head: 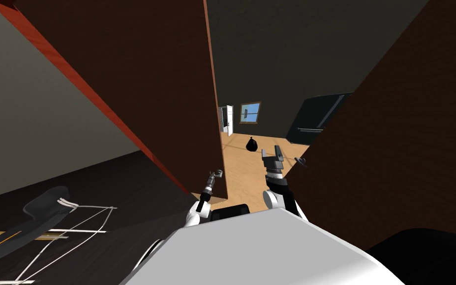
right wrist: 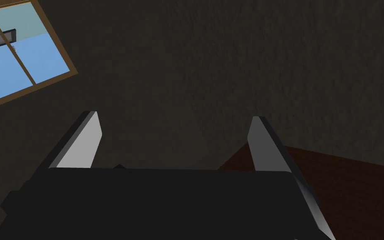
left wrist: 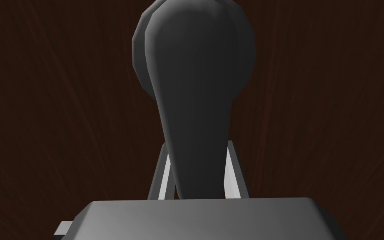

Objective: Push the door open

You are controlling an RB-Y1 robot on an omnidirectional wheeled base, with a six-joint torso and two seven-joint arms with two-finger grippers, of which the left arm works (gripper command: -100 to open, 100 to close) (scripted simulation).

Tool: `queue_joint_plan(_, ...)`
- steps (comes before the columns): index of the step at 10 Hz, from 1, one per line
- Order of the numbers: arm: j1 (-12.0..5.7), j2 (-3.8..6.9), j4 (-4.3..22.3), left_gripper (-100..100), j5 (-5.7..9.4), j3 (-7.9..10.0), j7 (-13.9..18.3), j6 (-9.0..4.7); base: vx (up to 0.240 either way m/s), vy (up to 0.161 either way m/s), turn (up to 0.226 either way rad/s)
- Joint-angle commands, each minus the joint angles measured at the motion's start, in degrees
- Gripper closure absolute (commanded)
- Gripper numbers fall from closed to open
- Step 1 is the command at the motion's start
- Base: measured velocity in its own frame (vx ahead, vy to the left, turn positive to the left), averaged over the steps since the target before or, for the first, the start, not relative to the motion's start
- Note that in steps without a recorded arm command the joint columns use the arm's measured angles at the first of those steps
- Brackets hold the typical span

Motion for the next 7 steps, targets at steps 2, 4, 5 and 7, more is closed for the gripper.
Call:
queue_joint_plan(2,0.40,0.32,-1.9,100,0.77,1.67,-0.6,0.96,0.089,-0.068,0.019)
queue_joint_plan(4,0.36,0.20,-1.8,100,1.20,2.56,-1.0,1.01,0.115,-0.127,0.062)
queue_joint_plan(5,0.32,0.05,-1.7,100,1.59,3.37,-1.4,1.06,0.144,-0.152,0.077)
queue_joint_plan(7,0.27,-0.19,-1.5,100,2.12,4.47,-1.9,1.13,0.147,-0.120,0.055)
